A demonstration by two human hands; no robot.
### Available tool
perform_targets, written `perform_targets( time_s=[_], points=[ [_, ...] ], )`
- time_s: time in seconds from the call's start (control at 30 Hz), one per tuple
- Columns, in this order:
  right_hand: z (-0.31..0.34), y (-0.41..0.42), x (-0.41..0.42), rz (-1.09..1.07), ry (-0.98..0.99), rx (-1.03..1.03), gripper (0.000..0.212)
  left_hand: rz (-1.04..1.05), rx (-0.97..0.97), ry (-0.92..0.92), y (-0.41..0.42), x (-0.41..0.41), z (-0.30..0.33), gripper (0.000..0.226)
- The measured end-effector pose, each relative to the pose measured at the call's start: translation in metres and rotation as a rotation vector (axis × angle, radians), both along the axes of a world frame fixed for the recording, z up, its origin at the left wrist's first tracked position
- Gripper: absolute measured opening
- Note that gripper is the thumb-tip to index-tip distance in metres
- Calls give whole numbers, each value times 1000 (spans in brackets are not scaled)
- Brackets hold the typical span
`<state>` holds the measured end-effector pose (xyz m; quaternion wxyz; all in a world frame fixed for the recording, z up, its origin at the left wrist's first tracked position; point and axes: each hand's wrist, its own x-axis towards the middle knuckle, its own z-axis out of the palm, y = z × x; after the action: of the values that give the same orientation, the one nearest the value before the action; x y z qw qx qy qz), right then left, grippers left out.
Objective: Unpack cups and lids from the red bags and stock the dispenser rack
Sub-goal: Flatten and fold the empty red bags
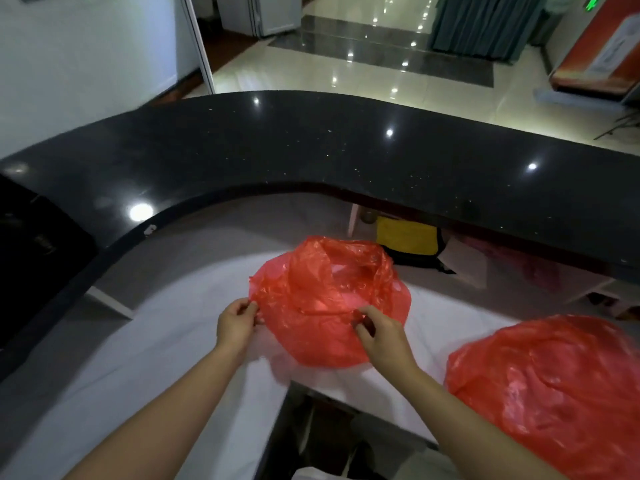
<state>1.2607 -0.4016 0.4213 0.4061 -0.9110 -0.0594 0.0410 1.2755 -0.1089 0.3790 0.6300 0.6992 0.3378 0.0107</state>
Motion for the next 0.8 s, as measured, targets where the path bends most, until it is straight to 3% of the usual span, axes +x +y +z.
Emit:
perform_targets(
  time_s=[0.13,0.27,0.53,0.63,0.73,0.8],
  points=[
    [0,29,11,45,1,86,30,198,97,-158,41,-32,23,13],
    [-9,50,17,37,16,190,24,256,164,-193,66,-78,31,7],
    [-42,46,0,127,123,4,25,70,215,34,56,-149,-6,18],
    [-45,40,-15,86,183,-51,51,-20,282,93,46,-159,-14,19],
    [-39,37,-35,77,18,-89,48,-85,370,91,37,-164,-19,18],
    [-32,42,-48,267,-219,-154,39,-108,390,79,32,-165,-21,9]
  ],
)
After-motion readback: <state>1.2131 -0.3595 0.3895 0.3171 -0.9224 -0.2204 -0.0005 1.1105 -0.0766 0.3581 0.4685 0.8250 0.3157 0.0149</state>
